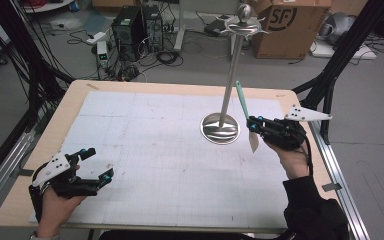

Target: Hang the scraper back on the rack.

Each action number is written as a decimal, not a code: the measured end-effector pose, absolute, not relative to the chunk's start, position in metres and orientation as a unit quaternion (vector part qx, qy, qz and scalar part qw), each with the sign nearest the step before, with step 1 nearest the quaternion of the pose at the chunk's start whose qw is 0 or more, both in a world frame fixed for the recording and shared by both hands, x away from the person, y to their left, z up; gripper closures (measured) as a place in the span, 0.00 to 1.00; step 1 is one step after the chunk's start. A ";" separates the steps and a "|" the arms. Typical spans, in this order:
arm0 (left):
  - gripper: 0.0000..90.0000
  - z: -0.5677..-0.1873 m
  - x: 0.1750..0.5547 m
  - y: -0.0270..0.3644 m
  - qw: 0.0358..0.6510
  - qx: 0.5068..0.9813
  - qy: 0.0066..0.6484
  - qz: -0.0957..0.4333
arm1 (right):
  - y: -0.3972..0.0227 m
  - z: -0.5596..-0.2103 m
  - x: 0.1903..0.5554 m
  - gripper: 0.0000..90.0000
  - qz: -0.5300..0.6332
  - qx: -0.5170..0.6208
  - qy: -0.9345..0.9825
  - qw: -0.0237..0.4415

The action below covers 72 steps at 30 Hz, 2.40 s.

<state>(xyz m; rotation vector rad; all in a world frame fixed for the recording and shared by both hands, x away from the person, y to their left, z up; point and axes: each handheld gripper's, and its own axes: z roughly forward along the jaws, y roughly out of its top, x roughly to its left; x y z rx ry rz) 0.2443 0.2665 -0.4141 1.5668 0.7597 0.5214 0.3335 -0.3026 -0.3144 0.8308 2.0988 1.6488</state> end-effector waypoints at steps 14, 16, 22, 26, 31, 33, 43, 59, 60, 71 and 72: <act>0.03 -0.414 0.242 0.269 0.614 0.678 0.331 0.229 | -0.315 -0.296 0.345 0.89 0.603 0.302 0.709 0.206; 0.03 -0.414 0.242 0.269 0.615 0.678 0.332 0.229 | -0.316 -0.293 0.346 0.89 0.604 0.302 0.707 0.210; 0.03 -0.414 0.242 0.269 0.615 0.677 0.332 0.229 | -0.318 -0.283 0.350 0.89 0.605 0.302 0.702 0.224; 0.03 -0.414 0.242 0.269 0.615 0.678 0.331 0.229 | -0.320 -0.273 0.353 0.89 0.611 0.300 0.695 0.232; 0.03 -0.414 0.241 0.271 0.616 0.676 0.334 0.230 | -0.323 -0.266 0.355 0.89 0.614 0.300 0.690 0.237; 0.03 -0.414 0.241 0.272 0.615 0.676 0.333 0.229 | -0.325 -0.263 0.356 0.89 0.617 0.297 0.688 0.241; 0.03 -0.415 0.241 0.270 0.614 0.680 0.331 0.227 | -0.335 -0.252 0.362 0.89 0.625 0.298 0.675 0.254; 0.03 -0.416 0.241 0.273 0.615 0.676 0.335 0.230 | -0.341 -0.242 0.372 0.89 0.625 0.307 0.670 0.259; 0.03 -0.416 0.241 0.274 0.615 0.676 0.335 0.230 | -0.341 -0.242 0.373 0.89 0.625 0.307 0.670 0.259; 0.03 -0.416 0.240 0.276 0.617 0.671 0.339 0.233 | -0.337 -0.245 0.378 0.89 0.632 0.308 0.667 0.248; 0.03 -0.416 0.240 0.277 0.617 0.671 0.339 0.233 | -0.337 -0.245 0.378 0.89 0.631 0.309 0.668 0.247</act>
